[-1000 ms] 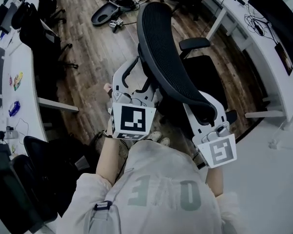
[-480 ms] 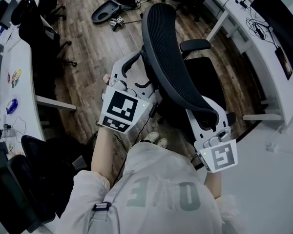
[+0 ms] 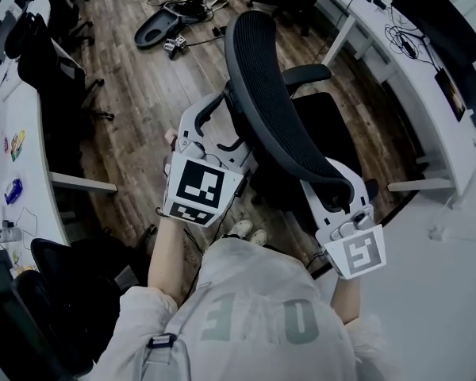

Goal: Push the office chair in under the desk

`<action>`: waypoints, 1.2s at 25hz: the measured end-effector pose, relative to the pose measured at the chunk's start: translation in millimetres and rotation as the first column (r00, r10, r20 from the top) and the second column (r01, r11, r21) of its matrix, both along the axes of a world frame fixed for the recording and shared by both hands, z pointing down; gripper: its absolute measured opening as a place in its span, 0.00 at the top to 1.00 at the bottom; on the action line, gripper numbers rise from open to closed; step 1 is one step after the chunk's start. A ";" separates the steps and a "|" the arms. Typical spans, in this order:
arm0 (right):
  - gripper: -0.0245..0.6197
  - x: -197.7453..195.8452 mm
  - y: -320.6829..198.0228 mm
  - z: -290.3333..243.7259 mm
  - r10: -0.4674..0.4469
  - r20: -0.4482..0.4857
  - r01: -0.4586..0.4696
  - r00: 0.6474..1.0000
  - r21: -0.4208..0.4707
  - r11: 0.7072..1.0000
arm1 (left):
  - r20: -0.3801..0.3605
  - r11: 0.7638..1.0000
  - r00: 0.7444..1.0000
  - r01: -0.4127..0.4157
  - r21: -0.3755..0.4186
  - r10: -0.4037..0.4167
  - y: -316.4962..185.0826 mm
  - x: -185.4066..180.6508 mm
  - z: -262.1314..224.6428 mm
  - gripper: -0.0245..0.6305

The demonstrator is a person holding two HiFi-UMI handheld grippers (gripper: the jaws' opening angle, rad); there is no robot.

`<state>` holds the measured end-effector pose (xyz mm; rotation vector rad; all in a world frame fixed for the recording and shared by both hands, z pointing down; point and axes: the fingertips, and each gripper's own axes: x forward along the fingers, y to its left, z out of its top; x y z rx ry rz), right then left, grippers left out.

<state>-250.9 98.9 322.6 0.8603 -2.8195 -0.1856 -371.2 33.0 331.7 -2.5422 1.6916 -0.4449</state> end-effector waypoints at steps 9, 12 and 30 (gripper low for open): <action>0.76 50.8 -51.8 0.4 0.027 -0.012 -0.027 1.000 0.018 0.999 | -0.005 1.000 1.000 -0.012 0.004 0.012 -49.2 50.6 0.4 0.48; 0.76 71.9 -74.6 -1.5 0.010 0.023 -0.011 1.000 0.030 0.999 | 0.016 1.000 1.000 0.004 -0.002 -0.004 -75.0 73.2 1.5 0.48; 0.77 215.6 -232.2 8.9 -0.010 -0.006 0.011 1.000 0.043 0.999 | 0.012 0.999 0.999 0.047 0.014 -0.047 -229.3 212.4 8.0 0.48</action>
